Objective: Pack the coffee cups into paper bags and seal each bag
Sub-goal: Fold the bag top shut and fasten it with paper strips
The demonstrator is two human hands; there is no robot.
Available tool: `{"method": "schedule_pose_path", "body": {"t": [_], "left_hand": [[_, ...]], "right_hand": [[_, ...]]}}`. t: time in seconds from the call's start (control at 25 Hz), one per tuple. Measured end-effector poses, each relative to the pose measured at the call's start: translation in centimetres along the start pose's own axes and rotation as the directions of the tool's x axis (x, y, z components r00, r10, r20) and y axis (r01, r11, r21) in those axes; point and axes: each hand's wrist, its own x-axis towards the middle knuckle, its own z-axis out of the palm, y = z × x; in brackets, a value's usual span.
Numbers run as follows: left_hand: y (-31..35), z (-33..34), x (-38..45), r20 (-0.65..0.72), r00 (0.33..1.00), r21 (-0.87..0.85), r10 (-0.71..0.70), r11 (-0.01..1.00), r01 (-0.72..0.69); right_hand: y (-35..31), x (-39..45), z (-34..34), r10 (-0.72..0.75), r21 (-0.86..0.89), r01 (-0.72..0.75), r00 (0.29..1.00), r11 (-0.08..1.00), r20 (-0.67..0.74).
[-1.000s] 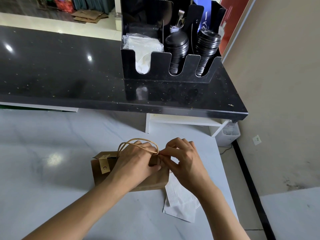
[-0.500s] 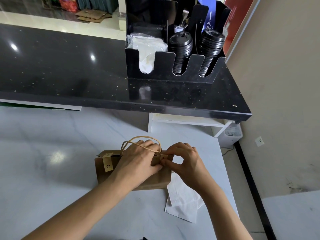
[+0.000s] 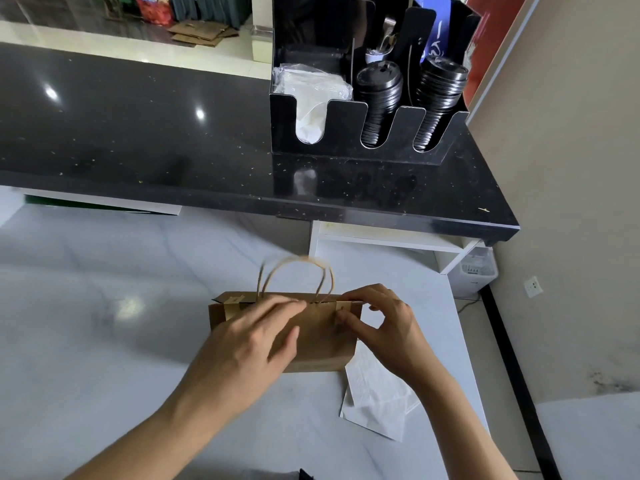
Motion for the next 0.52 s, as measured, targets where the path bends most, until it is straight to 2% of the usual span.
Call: {"method": "schedule_pose_path", "body": {"t": [0.12, 0.2, 0.32, 0.4, 0.52], "left_hand": [[-2.3, -0.2, -1.5, -0.107, 0.993, 0.004, 0.04, 0.999, -0.04], [-3.8, -0.3, -2.2, -0.179, 0.984, 0.006, 0.017, 1.0, -0.016], [-5.6, -0.2, -3.3, -0.269, 0.946, -0.069, -0.18, 0.983, 0.168], [-6.4, 0.3, -4.2, -0.273, 0.881, -0.161, -0.387, 0.921, 0.355], [-7.0, 1.4, -5.7, -0.108, 0.811, -0.286, -0.575, 0.799, 0.529]], "right_hand": [[0.1, -0.6, 0.3, 0.004, 0.029, -0.004, 1.0, 1.0, -0.001], [0.1, -0.9, 0.7, 0.008, 0.067, -0.007, 1.0, 0.998, -0.017], [0.4, -1.7, 1.6, 0.026, 0.111, -0.021, 0.999, 0.994, -0.043], [0.7, -2.7, 2.4, 0.057, 0.159, -0.049, 0.997, 0.986, -0.048], [1.1, -4.1, 3.9, 0.139, 0.263, -0.121, 0.989, 0.957, -0.053]]}}
